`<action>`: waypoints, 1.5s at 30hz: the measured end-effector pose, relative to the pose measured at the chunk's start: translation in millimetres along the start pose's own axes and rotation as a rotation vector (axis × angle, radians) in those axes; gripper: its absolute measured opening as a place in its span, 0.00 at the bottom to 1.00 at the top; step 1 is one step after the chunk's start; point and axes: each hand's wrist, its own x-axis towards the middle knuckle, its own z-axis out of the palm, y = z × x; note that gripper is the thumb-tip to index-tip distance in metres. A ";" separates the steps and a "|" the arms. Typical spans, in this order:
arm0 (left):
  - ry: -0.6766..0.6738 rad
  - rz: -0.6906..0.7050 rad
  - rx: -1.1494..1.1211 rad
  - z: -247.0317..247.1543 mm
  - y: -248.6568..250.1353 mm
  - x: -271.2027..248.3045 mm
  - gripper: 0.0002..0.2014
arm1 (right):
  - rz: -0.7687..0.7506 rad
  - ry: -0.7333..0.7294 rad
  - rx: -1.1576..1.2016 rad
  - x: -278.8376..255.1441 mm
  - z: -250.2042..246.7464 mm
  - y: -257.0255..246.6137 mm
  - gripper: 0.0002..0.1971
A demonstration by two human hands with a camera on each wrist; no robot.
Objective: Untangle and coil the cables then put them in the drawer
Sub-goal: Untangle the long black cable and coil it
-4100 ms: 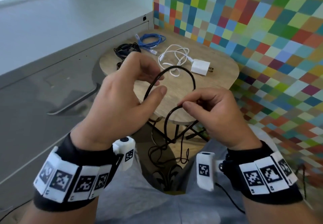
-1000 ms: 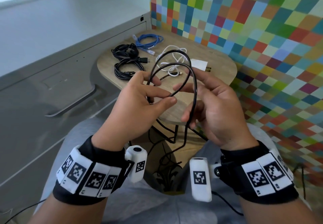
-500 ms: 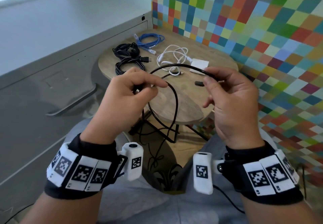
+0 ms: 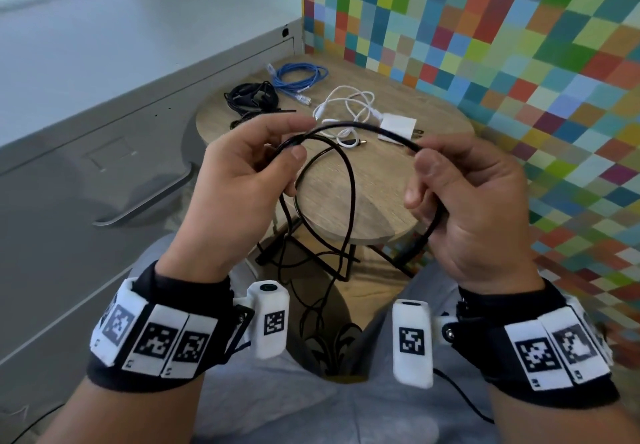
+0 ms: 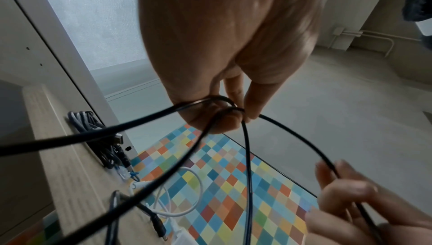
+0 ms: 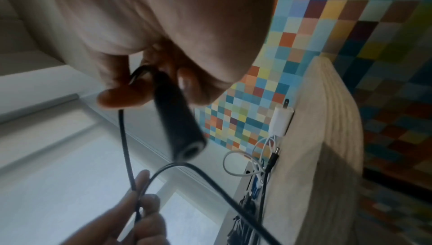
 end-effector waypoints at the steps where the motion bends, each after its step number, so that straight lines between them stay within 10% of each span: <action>1: 0.007 -0.004 0.012 1.6 -0.4 -0.7 0.16 | 0.025 -0.048 0.036 -0.8 0.4 -0.3 0.05; 10: -0.051 -0.009 -0.054 3.7 5.5 -3.5 0.16 | 0.198 -0.360 -0.058 -2.5 2.3 11.3 0.17; 13: -0.070 0.005 -0.035 3.3 4.1 -3.3 0.15 | 0.266 -0.327 0.048 -4.6 8.0 9.6 0.25; 18: 0.032 0.004 0.090 -5.4 6.7 0.9 0.14 | 0.292 -0.158 -0.033 -2.9 9.0 8.5 0.11; 25: 0.002 -0.264 0.566 -3.4 -21.0 3.1 0.03 | 0.194 -0.008 -0.131 -0.8 3.9 9.6 0.10; 33: -0.089 -0.413 0.914 -0.5 -36.9 4.3 0.15 | 0.151 -0.012 -0.200 -0.6 5.6 11.3 0.06; 45: -0.256 -0.290 0.504 -14.8 20.9 -2.0 0.12 | 0.167 -0.003 -0.339 1.8 -0.7 16.1 0.05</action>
